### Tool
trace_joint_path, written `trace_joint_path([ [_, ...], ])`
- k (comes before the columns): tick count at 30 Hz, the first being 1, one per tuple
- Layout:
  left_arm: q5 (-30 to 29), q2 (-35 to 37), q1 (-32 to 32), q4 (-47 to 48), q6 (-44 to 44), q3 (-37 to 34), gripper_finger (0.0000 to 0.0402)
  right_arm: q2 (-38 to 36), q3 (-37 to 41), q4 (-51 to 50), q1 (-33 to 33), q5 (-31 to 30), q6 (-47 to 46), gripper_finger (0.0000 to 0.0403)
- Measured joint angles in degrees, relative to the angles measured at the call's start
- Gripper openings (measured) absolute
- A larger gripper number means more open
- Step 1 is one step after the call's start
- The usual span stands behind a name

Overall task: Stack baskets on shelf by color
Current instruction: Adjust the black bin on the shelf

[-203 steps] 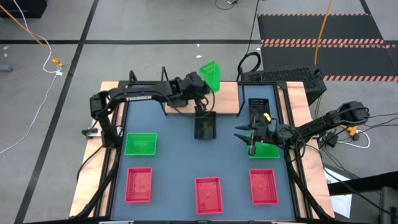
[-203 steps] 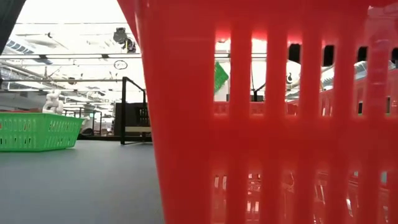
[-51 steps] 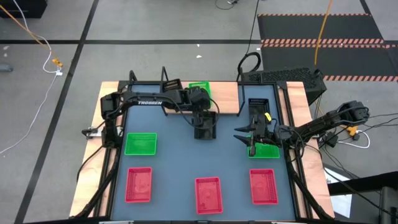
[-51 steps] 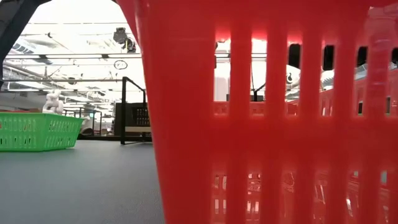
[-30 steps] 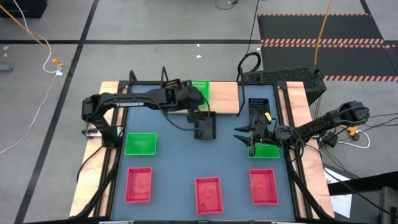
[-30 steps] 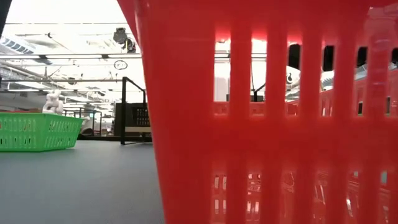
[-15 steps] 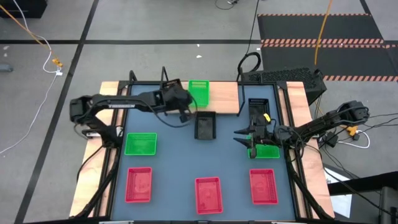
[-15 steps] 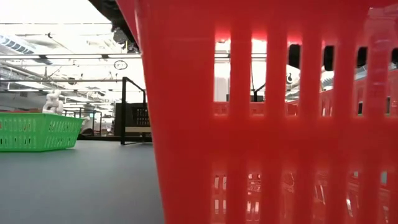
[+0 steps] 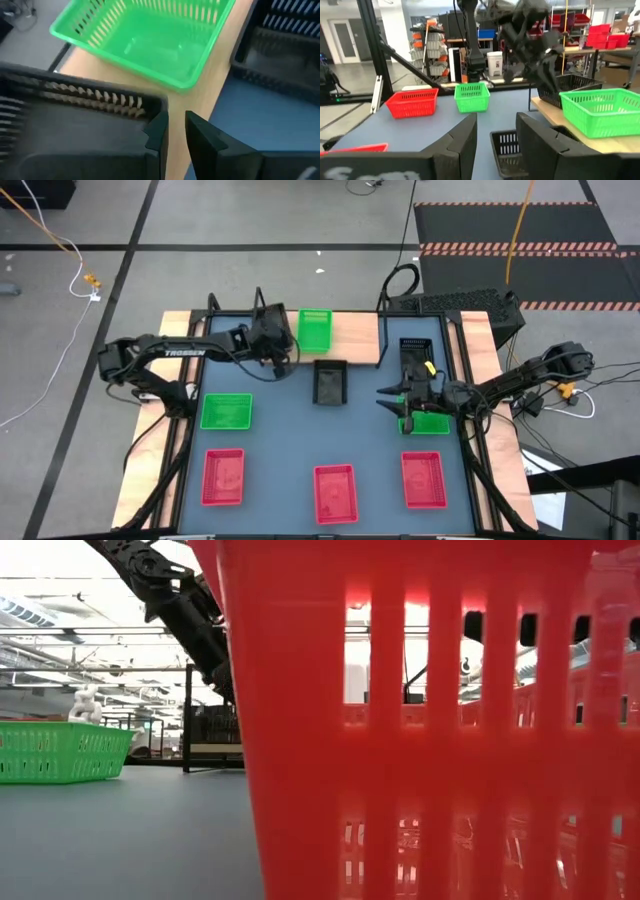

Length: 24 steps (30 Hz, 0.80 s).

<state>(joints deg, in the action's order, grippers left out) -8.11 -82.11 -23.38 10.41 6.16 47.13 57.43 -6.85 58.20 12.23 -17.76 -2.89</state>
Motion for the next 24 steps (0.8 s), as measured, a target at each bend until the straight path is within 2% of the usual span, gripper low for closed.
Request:
trace_joint_path([
  [19, -10.5, 0.1, 1.9, -1.5, 7.7, 2.0, 0.0067, 0.0, 0.0, 0.7, 0.0, 0.0, 2.7, 0.0130],
  [24, -17.4, 0.3, 3.0, -0.3, 8.4, 5.5, 0.0068, 0.0, 0.0, 0.7, 0.0, 0.0, 2.7, 0.0130],
])
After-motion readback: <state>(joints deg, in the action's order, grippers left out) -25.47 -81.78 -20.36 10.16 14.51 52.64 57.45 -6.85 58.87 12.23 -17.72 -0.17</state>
